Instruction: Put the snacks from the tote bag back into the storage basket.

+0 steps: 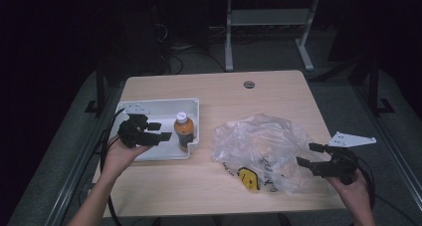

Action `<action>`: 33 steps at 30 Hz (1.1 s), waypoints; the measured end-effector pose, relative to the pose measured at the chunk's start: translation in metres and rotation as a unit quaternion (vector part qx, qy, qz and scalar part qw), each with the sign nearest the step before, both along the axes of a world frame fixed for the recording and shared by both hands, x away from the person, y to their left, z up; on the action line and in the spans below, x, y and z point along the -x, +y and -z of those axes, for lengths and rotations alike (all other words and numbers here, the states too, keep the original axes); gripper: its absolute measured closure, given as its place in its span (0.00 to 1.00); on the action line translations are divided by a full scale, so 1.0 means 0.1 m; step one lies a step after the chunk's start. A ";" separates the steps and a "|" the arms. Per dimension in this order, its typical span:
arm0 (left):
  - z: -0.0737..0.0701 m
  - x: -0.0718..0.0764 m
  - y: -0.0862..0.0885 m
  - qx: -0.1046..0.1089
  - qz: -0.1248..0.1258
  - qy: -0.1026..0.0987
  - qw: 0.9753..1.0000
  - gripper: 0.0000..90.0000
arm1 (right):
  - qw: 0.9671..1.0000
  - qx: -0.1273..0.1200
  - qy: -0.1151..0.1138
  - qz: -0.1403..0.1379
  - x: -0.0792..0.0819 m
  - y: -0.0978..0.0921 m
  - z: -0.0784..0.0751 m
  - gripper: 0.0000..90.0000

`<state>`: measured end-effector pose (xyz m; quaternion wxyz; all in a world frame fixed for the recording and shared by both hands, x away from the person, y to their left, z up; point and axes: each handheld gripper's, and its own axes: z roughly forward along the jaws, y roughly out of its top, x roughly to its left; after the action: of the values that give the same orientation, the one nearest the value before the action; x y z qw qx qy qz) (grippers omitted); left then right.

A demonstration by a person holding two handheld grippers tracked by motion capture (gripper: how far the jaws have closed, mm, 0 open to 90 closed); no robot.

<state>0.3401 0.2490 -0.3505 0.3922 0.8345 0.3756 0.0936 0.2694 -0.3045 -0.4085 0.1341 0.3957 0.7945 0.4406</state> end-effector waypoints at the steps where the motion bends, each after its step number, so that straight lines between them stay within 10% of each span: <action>1: 0.02 0.01 0.01 -0.003 0.003 -0.001 1.000 0.43 | 1.000 0.000 0.000 0.000 0.00 0.00 0.00 0.27; 33: 0.46 0.33 0.22 0.016 -0.019 -0.010 1.000 0.41 | 1.000 0.008 0.005 0.006 0.02 -0.01 0.02 0.27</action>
<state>0.3071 0.2712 -0.3966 0.4075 0.8199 0.3886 0.1037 0.2672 -0.3053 -0.4108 0.1362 0.4016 0.7961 0.4317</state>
